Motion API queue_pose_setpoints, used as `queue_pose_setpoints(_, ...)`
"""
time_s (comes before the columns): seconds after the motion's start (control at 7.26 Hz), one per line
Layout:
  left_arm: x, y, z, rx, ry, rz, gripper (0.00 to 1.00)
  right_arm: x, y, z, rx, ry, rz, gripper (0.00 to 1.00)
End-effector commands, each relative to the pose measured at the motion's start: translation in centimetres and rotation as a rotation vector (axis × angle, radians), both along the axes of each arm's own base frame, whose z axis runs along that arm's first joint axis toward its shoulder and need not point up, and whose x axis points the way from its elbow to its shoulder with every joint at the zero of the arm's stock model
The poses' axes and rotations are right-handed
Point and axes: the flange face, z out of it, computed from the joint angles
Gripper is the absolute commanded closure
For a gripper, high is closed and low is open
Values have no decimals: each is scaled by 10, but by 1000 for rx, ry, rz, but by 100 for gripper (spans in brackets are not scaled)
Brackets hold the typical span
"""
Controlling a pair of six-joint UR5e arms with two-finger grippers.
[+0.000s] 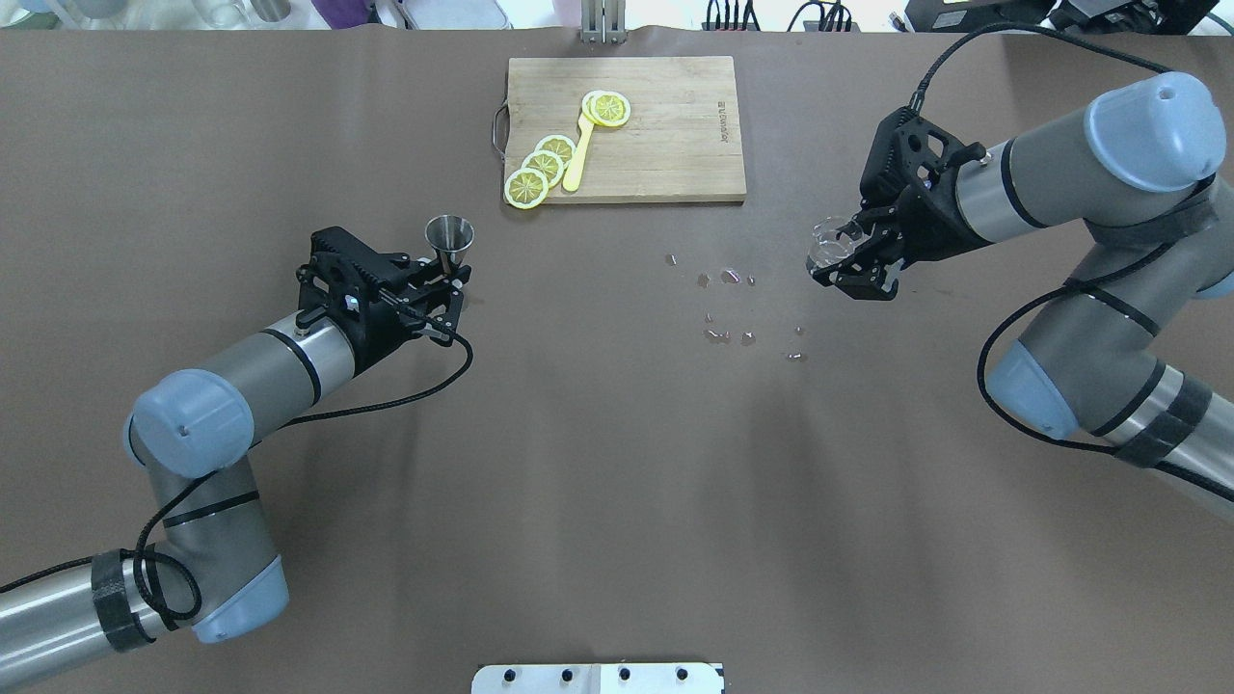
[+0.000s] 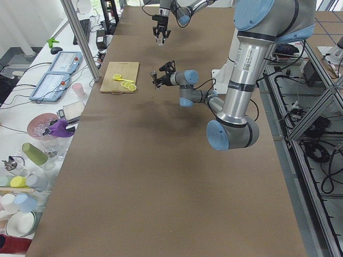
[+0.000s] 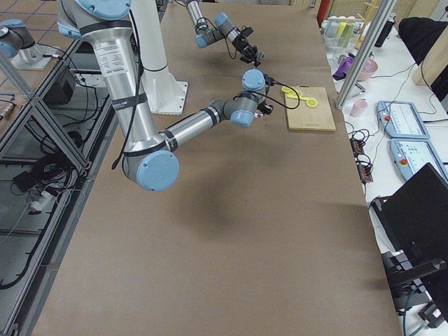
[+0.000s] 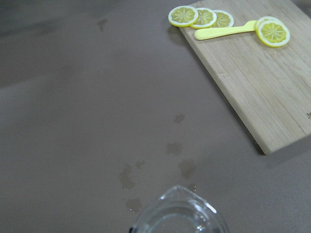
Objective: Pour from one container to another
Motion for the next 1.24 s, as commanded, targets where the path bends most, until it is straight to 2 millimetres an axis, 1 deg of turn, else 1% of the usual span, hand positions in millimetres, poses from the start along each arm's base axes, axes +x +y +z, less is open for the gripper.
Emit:
queue_pose_setpoints(0.0,8,-25,-19,140,-91,183,100,-16,4,-19,19,19,2,100)
queue_pose_setpoints(0.14,20,-51,-25,207,-155,227,100,-10,6,-30,62,56,-18,100)
queue_pose_setpoints(0.28,30,-76,-34,255,-195,271,100,-14,15,-40,58,68,-40,100)
queue_pose_setpoints(0.41,34,-96,-46,268,-196,351,100,-23,21,-40,66,85,-36,100)
queue_pose_setpoints(0.55,35,-109,-53,274,-203,435,100,-27,21,-43,73,89,-18,100)
queue_pose_setpoints(0.69,35,-131,-61,319,-250,497,100,-29,22,-47,70,85,-20,100)
queue_pose_setpoints(0.83,38,-144,-67,349,-286,524,100,-28,23,-50,67,82,-20,100)
queue_pose_setpoints(0.96,40,-153,-80,382,-304,565,100,-28,22,-50,43,92,-15,100)
queue_pose_setpoints(1.1,42,-151,-86,396,-295,595,100,-31,20,-55,26,108,-17,100)
